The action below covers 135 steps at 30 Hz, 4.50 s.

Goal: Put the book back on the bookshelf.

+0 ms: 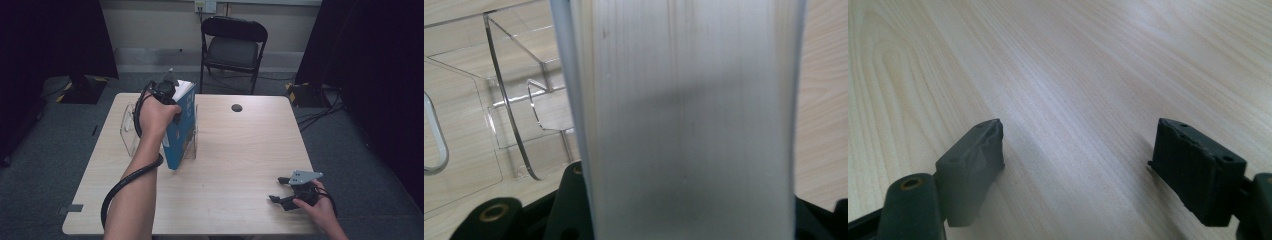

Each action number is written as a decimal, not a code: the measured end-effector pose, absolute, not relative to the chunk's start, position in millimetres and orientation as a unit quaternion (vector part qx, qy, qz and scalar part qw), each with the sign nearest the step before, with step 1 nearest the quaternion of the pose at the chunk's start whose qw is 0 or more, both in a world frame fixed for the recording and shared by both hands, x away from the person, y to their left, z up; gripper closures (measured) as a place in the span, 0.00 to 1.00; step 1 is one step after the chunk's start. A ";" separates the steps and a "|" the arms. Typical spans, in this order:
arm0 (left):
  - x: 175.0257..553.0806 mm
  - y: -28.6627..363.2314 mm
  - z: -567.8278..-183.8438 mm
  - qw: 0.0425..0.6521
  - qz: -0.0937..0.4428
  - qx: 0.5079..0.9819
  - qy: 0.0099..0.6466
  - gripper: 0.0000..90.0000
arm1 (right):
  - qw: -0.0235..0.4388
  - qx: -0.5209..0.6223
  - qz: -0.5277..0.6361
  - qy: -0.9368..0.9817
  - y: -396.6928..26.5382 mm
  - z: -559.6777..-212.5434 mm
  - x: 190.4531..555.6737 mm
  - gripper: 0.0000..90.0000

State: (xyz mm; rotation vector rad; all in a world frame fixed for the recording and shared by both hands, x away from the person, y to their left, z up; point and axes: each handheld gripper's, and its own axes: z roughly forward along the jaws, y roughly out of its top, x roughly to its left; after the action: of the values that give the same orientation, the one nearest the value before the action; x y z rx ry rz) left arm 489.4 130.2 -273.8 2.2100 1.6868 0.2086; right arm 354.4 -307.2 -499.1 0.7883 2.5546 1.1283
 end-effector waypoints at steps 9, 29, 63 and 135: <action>493.0 127.4 -277.2 0.178 0.082 0.774 0.601 0.69 | 0.120 0.270 0.386 0.874 -307.2 -499.1 354.4 0.22; 501.2 123.3 -290.0 0.190 0.101 0.767 0.604 0.69 | 0.119 0.272 0.387 0.873 -307.1 -499.2 354.2 0.22; 486.0 129.3 -289.5 0.230 0.114 0.776 0.576 0.60 | 0.120 0.271 0.387 0.873 -307.1 -499.3 354.3 0.22; 445.1 166.7 -286.9 0.298 0.078 0.802 0.511 0.30 | 0.121 0.268 0.386 0.874 -307.8 -499.2 353.7 0.22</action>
State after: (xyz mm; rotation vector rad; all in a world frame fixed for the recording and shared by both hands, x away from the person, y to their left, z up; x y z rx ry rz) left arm 445.1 166.7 -286.9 2.1320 1.3592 0.2077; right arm 353.7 -307.8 -499.2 0.7836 2.5529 1.1259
